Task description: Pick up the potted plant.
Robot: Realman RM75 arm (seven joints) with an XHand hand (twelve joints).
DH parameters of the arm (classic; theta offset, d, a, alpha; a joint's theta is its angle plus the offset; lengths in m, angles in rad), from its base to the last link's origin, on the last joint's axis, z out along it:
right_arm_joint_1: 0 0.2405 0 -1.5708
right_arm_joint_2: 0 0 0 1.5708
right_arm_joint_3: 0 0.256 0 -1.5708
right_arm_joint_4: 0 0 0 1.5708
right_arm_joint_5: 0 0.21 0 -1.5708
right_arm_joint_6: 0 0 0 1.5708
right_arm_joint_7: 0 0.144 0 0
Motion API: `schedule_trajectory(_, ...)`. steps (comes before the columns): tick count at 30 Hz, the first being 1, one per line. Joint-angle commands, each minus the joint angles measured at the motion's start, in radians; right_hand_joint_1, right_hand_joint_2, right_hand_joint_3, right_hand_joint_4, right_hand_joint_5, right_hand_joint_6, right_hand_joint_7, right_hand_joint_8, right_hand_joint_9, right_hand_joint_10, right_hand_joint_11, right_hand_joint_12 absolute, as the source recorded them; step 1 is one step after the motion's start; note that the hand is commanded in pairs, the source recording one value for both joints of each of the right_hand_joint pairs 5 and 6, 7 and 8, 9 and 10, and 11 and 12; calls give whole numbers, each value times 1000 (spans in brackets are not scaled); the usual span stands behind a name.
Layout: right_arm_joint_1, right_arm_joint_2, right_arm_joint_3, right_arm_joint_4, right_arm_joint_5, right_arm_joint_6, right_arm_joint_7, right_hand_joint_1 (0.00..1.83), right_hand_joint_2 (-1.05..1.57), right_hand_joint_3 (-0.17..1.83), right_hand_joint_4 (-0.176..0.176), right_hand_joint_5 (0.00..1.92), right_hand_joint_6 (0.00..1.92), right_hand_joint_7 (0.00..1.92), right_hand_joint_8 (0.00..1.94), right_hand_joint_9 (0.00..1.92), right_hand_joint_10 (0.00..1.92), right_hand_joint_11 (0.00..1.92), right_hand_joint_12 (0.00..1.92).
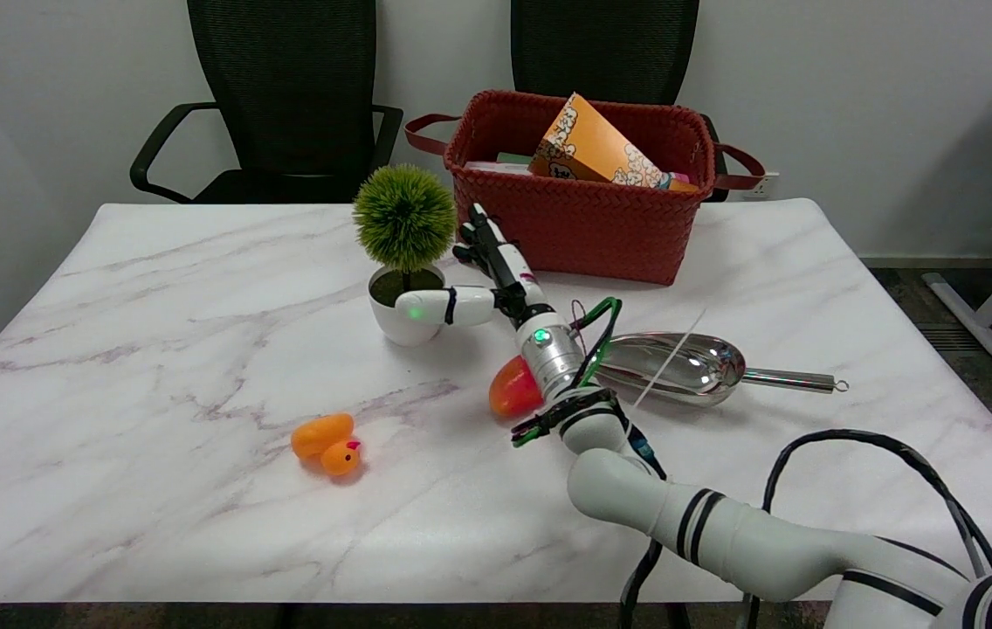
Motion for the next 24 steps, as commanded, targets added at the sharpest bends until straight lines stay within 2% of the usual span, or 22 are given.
schedule_trajectory(1,91,-49,-6,-142,-3,-81,59,953,-5,87,0,0,0,163,163,304,304,0,0)
schedule_trajectory(8,120,-64,-22,-188,-3,-91,54,992,-49,68,0,0,0,152,152,285,285,0,0)
schedule_trajectory(14,134,-83,-28,-228,-3,-93,58,1079,7,-61,0,0,0,156,156,275,275,0,0)
schedule_trajectory(24,150,-121,-26,-303,4,-87,59,1123,93,44,0,0,0,139,139,262,262,0,0)
